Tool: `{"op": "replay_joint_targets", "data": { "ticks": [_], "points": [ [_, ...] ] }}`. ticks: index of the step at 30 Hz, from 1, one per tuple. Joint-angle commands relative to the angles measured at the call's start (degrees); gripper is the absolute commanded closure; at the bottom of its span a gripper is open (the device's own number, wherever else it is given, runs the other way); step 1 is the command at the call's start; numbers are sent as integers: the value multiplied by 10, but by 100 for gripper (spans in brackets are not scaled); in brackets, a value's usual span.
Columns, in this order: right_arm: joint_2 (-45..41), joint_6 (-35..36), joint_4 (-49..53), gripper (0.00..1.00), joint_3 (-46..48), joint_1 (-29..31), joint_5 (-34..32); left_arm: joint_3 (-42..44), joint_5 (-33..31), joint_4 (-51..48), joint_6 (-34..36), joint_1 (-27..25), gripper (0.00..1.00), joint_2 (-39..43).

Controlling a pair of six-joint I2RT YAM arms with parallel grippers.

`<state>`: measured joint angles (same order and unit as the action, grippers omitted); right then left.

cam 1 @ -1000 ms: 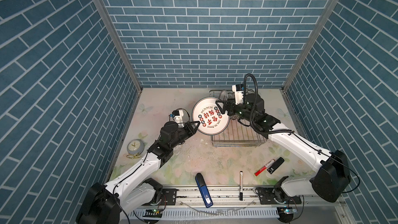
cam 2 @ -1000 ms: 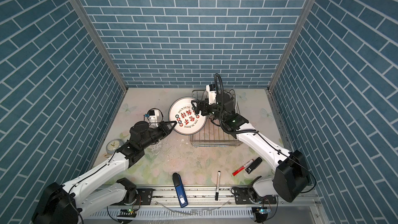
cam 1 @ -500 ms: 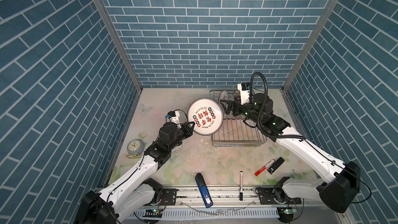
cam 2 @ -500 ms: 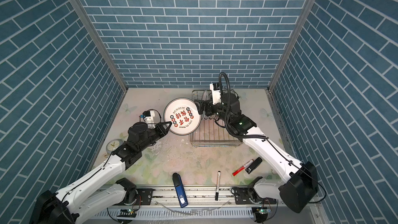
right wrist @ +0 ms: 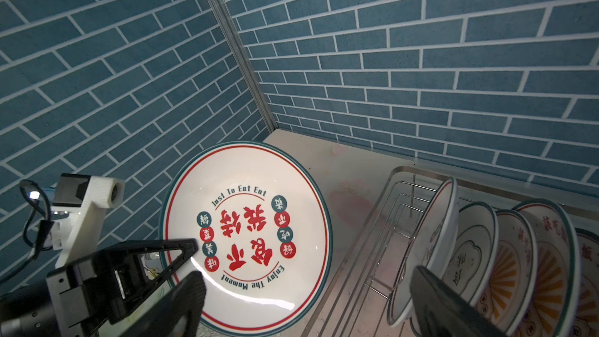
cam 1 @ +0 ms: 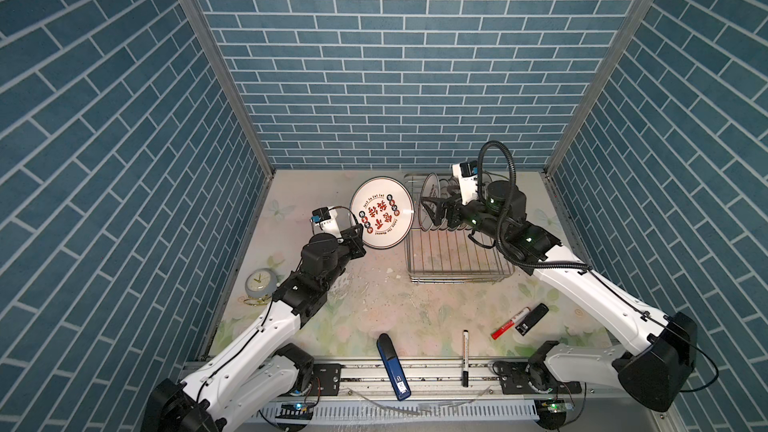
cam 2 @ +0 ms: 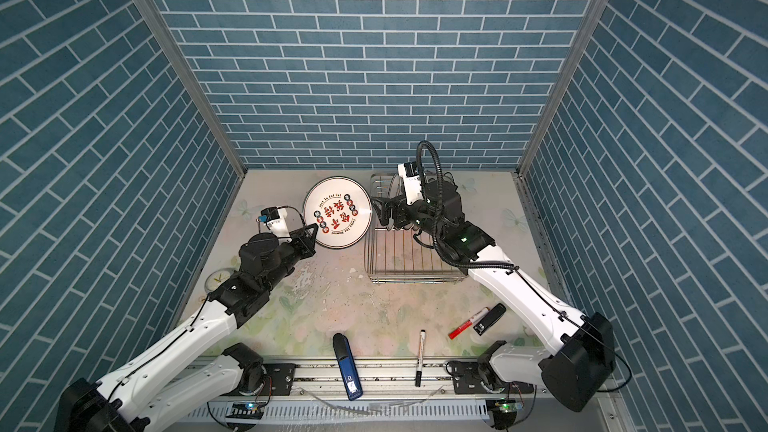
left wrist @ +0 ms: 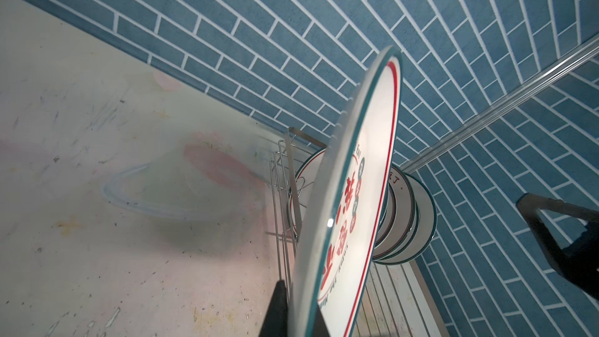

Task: Unload the plates from the dish rack
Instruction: 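Grasp the plate rim with the left gripper while the right gripper holds it, then open the right gripper and draw it back while the left holds the plate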

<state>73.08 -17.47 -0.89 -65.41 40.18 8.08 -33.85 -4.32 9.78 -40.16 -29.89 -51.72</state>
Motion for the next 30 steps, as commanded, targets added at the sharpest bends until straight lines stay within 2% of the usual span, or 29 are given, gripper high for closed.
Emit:
{"op": "replay_joint_targets", "data": {
  "ticks": [1, 8, 16, 18, 22, 30],
  "points": [
    [13, 26, -48, 1, -9, 12, -6, -15, -13, 77, 48, -2, 100, 10],
    [23, 27, -135, 1, 25, 35, -8, -8, -30, 87, 91, -3, 100, 28],
    [28, 30, -210, 1, 59, 54, 112, -5, -7, 101, 148, -2, 100, 29],
    [32, 33, -203, 1, 56, 54, 130, -8, 5, 103, 176, -2, 100, 29],
    [47, 37, -201, 2, 51, 54, 140, -5, -11, 102, 197, -3, 100, 32],
    [69, 51, -213, 3, 47, 53, 158, -12, -2, 99, 203, -2, 100, 30]
  ]
}}
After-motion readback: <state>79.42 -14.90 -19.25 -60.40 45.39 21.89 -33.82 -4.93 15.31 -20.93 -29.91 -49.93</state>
